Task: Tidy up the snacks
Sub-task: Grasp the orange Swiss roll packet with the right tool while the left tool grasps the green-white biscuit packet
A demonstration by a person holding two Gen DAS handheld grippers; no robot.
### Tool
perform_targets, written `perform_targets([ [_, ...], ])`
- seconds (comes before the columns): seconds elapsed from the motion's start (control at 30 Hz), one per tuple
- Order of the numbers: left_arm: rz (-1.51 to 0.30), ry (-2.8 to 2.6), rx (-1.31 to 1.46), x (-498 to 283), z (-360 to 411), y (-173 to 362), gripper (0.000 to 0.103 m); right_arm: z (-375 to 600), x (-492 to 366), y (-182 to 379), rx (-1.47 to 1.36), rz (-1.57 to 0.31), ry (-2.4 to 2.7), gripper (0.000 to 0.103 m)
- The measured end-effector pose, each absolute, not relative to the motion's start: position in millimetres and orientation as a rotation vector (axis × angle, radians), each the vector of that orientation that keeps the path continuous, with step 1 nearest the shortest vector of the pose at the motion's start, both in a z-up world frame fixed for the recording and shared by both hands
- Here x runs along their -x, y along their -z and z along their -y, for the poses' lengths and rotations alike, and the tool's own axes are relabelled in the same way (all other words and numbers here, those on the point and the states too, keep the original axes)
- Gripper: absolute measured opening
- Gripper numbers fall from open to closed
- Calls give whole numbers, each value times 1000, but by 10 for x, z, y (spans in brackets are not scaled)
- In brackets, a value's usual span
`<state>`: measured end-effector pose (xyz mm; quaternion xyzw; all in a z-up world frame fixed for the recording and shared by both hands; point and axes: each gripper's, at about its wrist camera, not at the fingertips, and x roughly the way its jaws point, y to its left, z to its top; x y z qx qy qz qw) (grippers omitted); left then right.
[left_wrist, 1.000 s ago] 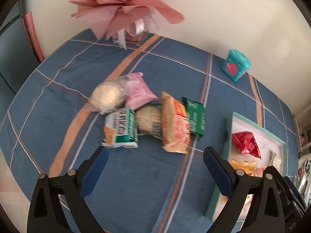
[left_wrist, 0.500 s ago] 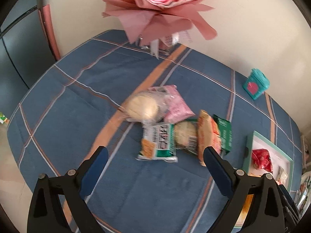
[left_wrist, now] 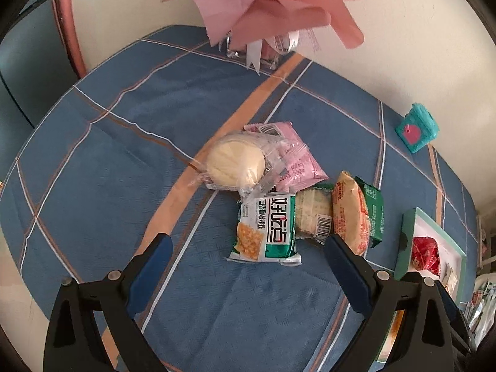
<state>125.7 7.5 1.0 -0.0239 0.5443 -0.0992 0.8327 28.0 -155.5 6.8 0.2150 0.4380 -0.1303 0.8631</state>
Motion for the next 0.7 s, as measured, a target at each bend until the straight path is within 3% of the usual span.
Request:
perform_targets([
  [0.2, -1181, 203, 79, -1412, -108, 126, 96, 1610, -475, 194, -497, -955, 259, 89],
  [0.3, -1208, 214, 105, -1481, -129, 204, 85, 1649, -539, 298, -526, -967, 249, 81],
  [0.53, -1266, 271, 155, -1578, -47, 374, 75, 1652, -669, 435, -547, -977, 226, 68],
  [0.7, -1306, 282, 169, -1614, 12, 506, 56, 1629, -733, 497, -560, -982, 196, 57],
])
